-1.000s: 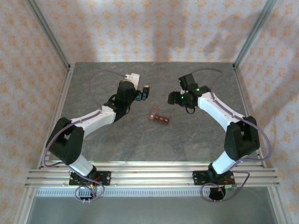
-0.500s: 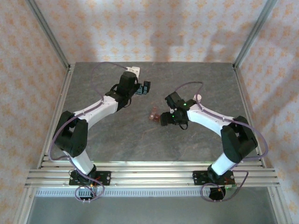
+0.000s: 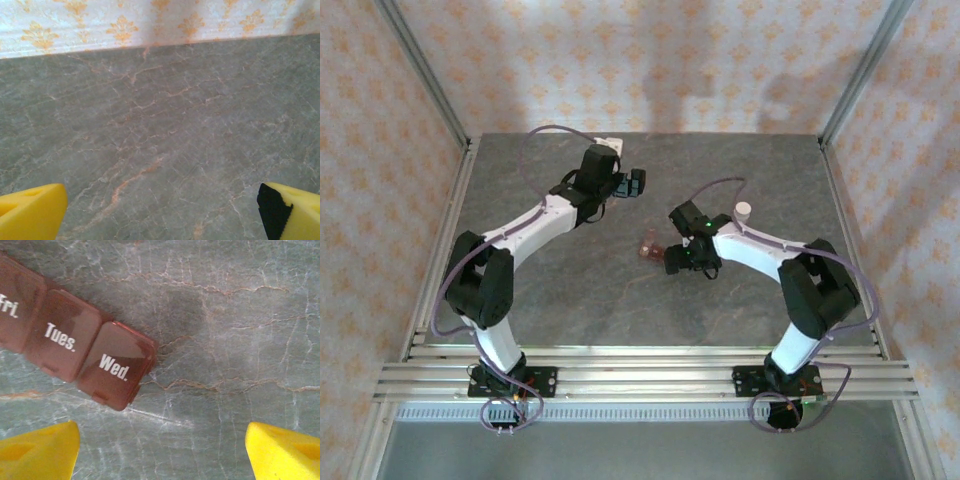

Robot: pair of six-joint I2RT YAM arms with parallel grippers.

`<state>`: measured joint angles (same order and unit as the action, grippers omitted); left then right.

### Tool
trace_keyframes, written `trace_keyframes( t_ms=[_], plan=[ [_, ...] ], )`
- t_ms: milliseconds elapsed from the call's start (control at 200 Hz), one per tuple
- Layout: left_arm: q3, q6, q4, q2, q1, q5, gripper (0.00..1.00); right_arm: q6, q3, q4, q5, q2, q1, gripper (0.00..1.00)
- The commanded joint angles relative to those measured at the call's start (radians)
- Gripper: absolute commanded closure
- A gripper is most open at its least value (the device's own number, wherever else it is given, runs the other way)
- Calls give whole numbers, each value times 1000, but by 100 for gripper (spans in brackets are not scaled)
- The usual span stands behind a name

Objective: Sort the pills into containers

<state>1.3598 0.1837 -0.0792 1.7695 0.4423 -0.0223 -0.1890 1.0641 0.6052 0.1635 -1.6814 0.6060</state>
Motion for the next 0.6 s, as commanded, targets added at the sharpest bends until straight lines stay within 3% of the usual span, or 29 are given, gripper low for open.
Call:
trace_keyframes(
  t_ms=[0, 350, 596],
  plan=[
    [34, 31, -65, 29, -11, -47, 0, 20, 22, 5, -72, -22, 6, 14],
    [14, 69, -39, 54, -13, -95, 0, 46, 84, 21, -196, -74, -3, 15],
    [6, 61, -64, 56, -12, -118, 6, 77, 102, 63, -65, -17, -14, 15]
  ],
)
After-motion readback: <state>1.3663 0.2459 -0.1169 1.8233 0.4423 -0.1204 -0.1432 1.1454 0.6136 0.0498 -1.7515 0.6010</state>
